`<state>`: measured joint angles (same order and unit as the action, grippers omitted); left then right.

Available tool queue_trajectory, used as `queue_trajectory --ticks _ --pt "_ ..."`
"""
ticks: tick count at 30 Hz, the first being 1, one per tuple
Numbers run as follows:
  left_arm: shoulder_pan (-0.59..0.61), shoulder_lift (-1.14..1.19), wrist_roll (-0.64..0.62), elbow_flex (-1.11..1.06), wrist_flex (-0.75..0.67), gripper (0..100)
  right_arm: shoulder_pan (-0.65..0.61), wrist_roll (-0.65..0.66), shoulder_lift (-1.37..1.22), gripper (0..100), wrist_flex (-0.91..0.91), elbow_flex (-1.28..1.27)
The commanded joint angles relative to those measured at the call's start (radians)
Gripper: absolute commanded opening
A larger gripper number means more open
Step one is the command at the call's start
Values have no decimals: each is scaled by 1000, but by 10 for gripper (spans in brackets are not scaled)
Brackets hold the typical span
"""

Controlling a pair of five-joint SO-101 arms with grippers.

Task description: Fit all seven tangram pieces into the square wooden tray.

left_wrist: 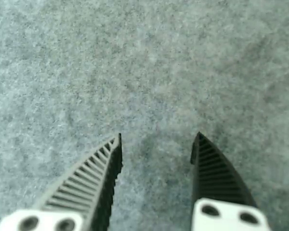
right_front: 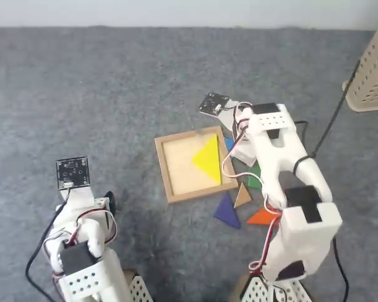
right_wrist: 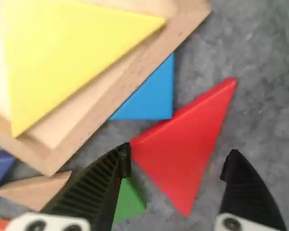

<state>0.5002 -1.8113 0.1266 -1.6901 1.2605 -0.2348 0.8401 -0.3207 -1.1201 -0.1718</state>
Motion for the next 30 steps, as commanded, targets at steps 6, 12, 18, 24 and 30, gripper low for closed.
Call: queue_trajectory --ticks 6,12,18,24,30 --pt "-2 -11 -9 5 3 225 22 17 -104 272 67 78" --pt "-2 -11 -9 5 3 225 21 12 -113 122 62 80" --pt "-2 -11 -9 5 3 225 16 -20 -101 75 59 80" --pt "-2 -11 -9 5 3 225 13 -84 50 55 -2 74" --pt "-2 -11 -9 5 3 225 1 -120 226 49 -1 -17"
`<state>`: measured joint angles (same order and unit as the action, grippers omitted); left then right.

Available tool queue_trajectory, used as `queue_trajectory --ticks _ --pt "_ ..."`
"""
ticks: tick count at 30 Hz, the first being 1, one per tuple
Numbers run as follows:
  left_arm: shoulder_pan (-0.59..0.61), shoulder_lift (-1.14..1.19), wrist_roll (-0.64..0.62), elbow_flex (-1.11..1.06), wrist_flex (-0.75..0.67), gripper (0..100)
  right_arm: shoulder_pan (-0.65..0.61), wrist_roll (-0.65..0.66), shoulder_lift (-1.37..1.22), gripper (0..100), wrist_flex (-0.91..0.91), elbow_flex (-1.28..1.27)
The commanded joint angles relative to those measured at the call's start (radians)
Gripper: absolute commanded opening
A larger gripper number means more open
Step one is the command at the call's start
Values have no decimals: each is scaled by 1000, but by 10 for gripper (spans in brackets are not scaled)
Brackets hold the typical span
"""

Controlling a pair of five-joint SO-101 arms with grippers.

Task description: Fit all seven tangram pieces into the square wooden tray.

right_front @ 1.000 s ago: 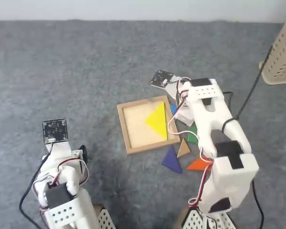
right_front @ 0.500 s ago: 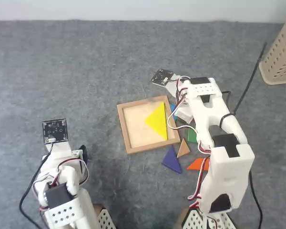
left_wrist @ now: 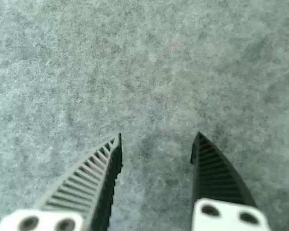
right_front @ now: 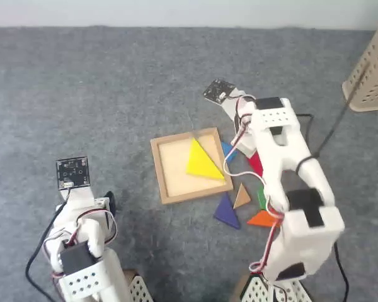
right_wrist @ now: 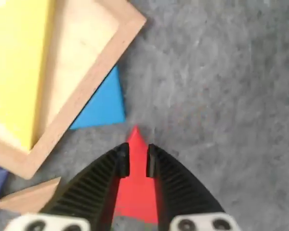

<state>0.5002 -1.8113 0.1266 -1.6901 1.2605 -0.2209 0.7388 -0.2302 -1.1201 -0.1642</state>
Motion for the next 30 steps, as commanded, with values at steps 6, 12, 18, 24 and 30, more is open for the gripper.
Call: queue_trajectory --ticks 6,12,18,24,30 --pt "-2 -11 -9 5 3 225 -10 38 271 107 -79 -132" --pt "-2 -11 -9 5 3 225 39 264 325 239 -148 -227" --pt "-2 -11 -9 5 3 225 107 362 217 241 -110 -230" --pt "-2 -11 -9 5 3 225 104 397 120 241 -58 -230" --pt "-2 -11 -9 5 3 225 107 402 68 240 -45 -230"
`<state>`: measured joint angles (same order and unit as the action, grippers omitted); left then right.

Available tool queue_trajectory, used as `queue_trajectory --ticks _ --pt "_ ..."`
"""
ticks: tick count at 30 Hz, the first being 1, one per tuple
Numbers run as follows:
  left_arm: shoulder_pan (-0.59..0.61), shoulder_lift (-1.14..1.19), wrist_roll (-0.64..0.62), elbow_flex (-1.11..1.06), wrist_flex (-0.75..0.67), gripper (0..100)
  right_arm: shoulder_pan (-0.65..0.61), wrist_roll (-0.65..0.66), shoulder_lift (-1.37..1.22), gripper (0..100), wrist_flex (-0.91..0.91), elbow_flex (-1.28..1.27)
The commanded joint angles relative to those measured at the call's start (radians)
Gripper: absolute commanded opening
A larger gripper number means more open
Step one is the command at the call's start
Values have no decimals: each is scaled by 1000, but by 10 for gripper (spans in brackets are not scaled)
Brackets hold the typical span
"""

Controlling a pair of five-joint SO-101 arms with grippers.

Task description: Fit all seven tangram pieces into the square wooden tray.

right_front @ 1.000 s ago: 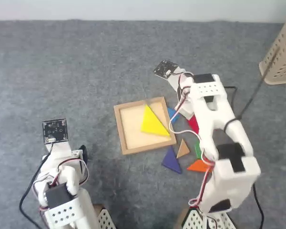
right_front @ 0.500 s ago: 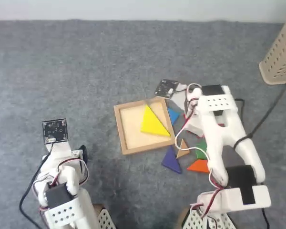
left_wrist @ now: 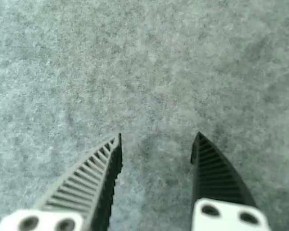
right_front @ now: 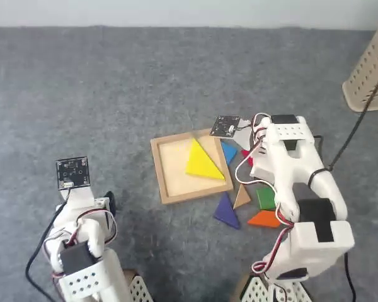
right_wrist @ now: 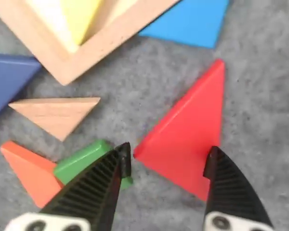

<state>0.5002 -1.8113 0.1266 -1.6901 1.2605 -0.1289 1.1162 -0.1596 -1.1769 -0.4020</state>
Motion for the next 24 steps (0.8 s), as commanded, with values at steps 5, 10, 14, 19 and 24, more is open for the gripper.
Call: queue_trajectory --ticks 5,10,14,19,24 --pt "-2 -11 -9 5 3 225 19 25 -35 238 18 8" --pt "-2 -11 -9 5 3 225 19 20 -73 237 88 -20" --pt "-2 -11 -9 5 3 225 30 5 -70 158 104 -23" --pt "-2 -11 -9 5 3 225 31 -106 -70 20 159 -18" --pt "-2 -11 -9 5 3 225 33 -244 -38 6 174 20"
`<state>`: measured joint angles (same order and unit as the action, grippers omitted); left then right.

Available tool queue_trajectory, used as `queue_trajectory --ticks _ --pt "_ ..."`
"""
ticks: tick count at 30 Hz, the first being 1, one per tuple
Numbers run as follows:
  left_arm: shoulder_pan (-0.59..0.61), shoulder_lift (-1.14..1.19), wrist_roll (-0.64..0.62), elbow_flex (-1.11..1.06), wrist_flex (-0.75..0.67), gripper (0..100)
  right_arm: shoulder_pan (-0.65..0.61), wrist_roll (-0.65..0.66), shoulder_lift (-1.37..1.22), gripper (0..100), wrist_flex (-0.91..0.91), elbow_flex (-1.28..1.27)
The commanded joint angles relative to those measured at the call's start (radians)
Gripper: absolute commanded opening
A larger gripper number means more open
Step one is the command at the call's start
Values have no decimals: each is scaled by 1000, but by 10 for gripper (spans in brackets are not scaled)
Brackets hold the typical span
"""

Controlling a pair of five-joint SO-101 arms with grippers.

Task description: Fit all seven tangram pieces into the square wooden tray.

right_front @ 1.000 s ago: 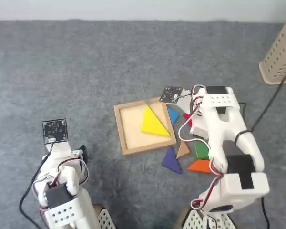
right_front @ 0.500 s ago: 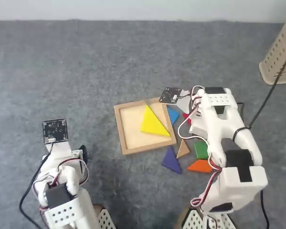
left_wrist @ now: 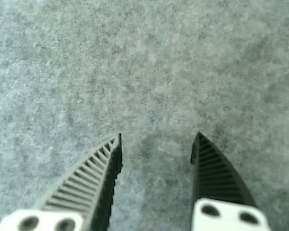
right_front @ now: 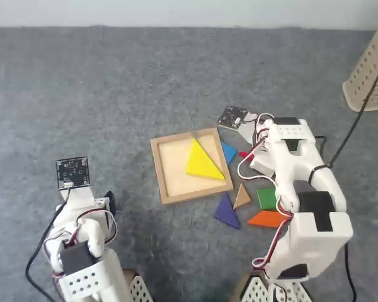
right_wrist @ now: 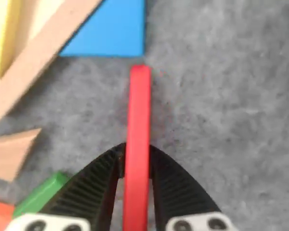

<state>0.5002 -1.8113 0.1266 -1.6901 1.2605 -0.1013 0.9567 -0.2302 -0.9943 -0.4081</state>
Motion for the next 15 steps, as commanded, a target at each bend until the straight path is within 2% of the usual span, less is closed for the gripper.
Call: queue_trajectory --ticks 1,7,11,15 --pt "-2 -11 -9 5 3 225 12 -121 61 6 -19 37" --pt "-2 -11 -9 5 3 225 -39 -296 355 6 -85 55" --pt "-2 -11 -9 5 3 225 -219 -373 506 6 -125 51" --pt "-2 -11 -9 5 3 225 -403 -491 449 6 -54 58"
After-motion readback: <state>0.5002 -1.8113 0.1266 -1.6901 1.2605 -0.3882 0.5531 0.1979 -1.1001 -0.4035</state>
